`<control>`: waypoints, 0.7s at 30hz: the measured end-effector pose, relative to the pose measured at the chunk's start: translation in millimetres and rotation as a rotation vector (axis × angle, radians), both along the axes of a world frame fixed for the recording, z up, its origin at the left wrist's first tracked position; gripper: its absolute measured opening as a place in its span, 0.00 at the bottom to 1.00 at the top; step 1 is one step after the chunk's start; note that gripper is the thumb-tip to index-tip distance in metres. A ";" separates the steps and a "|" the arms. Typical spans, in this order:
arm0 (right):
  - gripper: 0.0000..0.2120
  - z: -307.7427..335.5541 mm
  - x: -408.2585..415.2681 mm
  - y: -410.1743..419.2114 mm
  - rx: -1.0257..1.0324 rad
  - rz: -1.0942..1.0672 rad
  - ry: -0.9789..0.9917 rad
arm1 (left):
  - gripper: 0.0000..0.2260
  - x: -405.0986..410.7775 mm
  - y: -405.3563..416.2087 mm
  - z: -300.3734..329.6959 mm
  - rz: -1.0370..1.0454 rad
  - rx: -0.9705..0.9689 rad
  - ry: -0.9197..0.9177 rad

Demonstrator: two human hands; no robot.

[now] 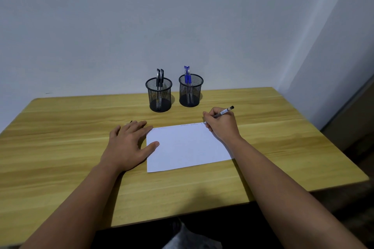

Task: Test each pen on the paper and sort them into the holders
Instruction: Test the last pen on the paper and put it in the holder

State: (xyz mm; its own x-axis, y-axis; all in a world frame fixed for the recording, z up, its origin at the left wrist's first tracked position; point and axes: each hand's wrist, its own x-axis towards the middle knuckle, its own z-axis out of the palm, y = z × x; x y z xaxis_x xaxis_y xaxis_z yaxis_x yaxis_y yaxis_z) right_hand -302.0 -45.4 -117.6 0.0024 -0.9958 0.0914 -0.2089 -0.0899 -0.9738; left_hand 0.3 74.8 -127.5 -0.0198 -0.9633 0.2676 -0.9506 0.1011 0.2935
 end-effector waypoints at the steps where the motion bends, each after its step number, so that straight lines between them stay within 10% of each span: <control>1: 0.17 -0.4 0.1 0.0 -0.001 0.005 -0.002 | 0.32 0.1 -0.2 -0.1 -0.001 0.000 -0.002; 21: 0.20 -4.2 -0.8 -0.7 -0.060 -0.047 0.052 | 0.32 0.2 -0.3 -1.6 0.007 -0.004 0.004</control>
